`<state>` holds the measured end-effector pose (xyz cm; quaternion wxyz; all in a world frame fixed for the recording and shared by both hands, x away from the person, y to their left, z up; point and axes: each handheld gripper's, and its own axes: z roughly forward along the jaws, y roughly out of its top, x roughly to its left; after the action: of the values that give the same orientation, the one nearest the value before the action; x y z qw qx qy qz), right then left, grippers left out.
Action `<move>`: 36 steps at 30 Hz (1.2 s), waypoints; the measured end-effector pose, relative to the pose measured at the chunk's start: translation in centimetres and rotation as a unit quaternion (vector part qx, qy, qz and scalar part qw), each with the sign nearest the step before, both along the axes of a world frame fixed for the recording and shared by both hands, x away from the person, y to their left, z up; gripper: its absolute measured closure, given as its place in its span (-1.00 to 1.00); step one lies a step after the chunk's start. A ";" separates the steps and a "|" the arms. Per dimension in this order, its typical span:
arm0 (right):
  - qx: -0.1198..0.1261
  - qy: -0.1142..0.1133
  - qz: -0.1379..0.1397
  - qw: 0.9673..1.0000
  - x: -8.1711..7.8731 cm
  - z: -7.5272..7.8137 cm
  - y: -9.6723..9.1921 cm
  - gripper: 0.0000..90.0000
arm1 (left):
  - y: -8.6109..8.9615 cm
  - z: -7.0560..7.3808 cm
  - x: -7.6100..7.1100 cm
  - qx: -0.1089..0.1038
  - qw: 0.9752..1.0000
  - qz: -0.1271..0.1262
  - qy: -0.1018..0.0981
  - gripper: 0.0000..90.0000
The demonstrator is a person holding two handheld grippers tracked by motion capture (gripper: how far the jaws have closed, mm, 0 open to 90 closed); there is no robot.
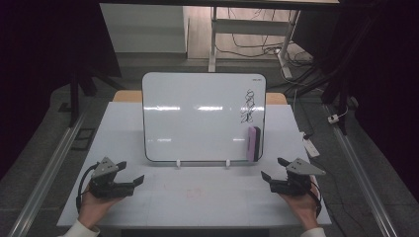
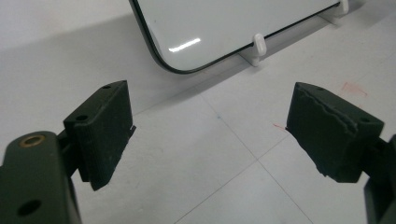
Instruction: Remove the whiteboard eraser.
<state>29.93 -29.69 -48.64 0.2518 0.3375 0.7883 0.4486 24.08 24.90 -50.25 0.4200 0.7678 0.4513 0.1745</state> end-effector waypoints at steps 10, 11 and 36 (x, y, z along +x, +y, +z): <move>0.006 -0.003 -0.003 1.000 -0.2 0.3 0.1 -0.55 | -0.1 0.0 -0.1 -0.002 1.000 -0.002 -0.001 -0.66; 0.006 -0.003 -0.003 1.000 -0.2 0.3 0.1 -0.55 | -0.1 0.1 -0.2 -0.002 1.000 -0.002 -0.002 -0.66; 0.019 -0.015 -0.011 1.000 0.0 4.4 2.4 -0.49 | -0.3 -0.3 -0.1 0.004 1.000 -0.003 0.000 -0.63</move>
<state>29.90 -27.25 -44.26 0.2625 0.3440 0.7721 0.4654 23.93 24.56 -50.55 0.4172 0.7708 0.4483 0.1757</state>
